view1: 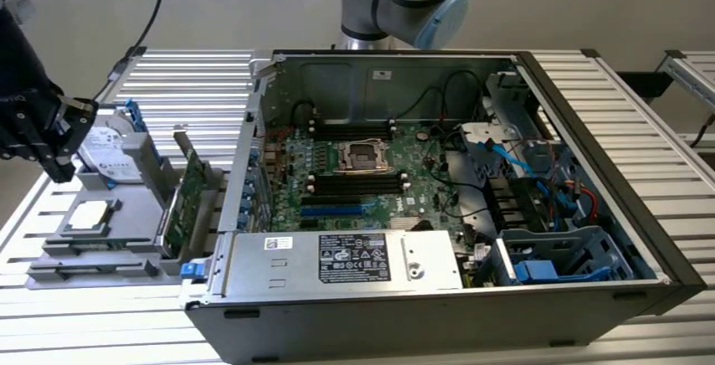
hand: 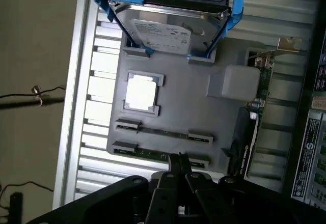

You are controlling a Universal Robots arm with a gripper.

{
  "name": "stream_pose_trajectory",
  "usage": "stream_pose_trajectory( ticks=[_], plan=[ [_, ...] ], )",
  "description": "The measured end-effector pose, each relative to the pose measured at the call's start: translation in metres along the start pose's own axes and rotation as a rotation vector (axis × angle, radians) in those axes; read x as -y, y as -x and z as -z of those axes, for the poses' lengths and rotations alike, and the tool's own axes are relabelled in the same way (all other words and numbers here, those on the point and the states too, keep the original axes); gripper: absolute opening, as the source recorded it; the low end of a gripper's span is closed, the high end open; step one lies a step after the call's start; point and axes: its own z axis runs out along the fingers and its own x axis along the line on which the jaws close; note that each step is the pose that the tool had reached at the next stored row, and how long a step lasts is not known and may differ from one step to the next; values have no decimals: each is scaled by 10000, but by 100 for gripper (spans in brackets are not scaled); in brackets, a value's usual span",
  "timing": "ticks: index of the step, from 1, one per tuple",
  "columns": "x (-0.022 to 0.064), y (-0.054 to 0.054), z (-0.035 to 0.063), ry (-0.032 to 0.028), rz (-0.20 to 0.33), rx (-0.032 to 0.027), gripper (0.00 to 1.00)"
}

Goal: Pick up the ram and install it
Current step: 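Pick up the ram and move it above insertion slot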

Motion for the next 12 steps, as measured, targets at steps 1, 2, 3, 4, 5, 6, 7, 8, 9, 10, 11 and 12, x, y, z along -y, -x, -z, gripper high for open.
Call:
stream_pose_trajectory(
  ticks=[1, 2, 3, 4, 5, 6, 7, 8, 9, 10, 11, 12],
  plan=[
    [0, 0, -3, -11, 185, -6, 11],
    [0, 0, -6, -21, 364, -10, 11],
    [0, 1, -11, -31, 545, -13, 11],
    [0, 1, -16, -40, 718, -16, 11],
    [1, 1, -21, -51, 914, -21, 11],
    [1, 1, -25, -60, 1093, -25, 11],
    [1, 2, -30, -70, 1273, -28, 11],
    [1, 2, -34, -80, 1453, -32, 11],
    [1, 2, -39, -90, 1632, -35, 11],
    [1, 2, -43, -99, 1813, -38, 11],
    [1, 2, -47, -109, 1990, -43, 11],
    [1, 3, -51, -120, 2187, -47, 11]
  ],
)
